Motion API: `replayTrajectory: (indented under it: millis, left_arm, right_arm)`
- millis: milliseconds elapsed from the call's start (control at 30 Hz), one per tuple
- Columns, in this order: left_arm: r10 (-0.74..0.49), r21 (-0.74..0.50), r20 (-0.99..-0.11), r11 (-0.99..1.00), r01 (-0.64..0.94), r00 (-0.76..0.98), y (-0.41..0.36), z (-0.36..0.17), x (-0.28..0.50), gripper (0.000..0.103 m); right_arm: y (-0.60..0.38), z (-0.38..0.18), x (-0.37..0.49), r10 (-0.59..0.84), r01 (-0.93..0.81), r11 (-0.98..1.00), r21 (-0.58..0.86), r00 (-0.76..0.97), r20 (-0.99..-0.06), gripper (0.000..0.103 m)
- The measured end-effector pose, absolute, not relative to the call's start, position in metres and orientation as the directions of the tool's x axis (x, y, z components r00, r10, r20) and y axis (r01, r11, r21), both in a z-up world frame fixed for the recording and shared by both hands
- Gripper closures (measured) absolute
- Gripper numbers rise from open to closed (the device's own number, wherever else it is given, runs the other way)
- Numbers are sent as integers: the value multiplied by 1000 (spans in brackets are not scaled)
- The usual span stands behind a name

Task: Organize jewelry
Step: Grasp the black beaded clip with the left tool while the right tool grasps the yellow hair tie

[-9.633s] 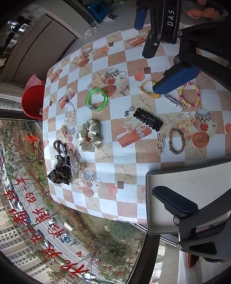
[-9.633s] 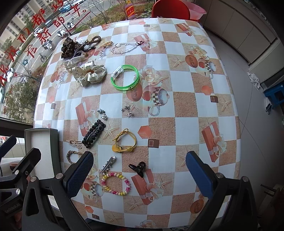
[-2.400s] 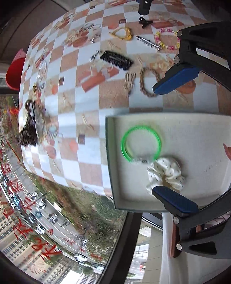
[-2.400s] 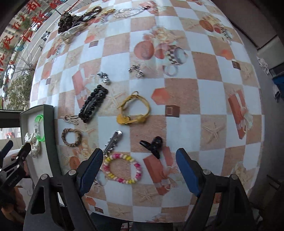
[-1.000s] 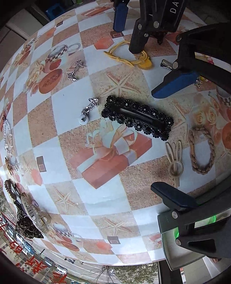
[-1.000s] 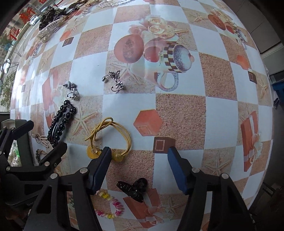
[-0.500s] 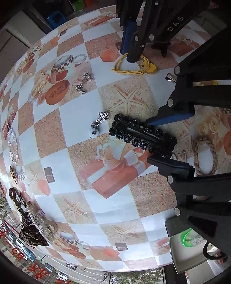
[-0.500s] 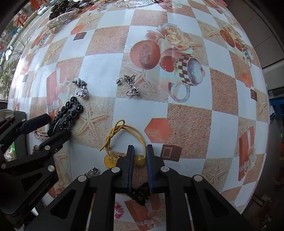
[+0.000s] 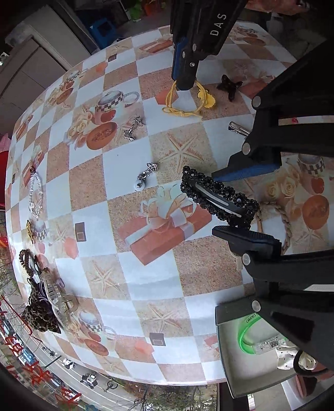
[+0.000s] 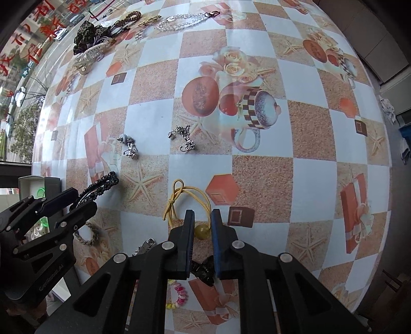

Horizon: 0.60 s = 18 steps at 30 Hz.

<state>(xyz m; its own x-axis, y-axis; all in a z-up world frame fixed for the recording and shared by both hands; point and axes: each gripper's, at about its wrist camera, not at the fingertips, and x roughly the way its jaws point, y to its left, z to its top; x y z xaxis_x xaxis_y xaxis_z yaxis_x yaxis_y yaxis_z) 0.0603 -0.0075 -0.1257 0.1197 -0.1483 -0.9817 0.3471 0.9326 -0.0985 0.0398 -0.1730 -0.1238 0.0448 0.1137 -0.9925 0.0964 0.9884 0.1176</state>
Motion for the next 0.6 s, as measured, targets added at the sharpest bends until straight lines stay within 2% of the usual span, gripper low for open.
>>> replayTrajectory:
  millis: [600]
  left_arm:
    - [-173,-126,-958,970,208,229,59,-77,24,64]
  right_arm:
    - [-143,-72,33,164,17,986,167,112,-980,89]
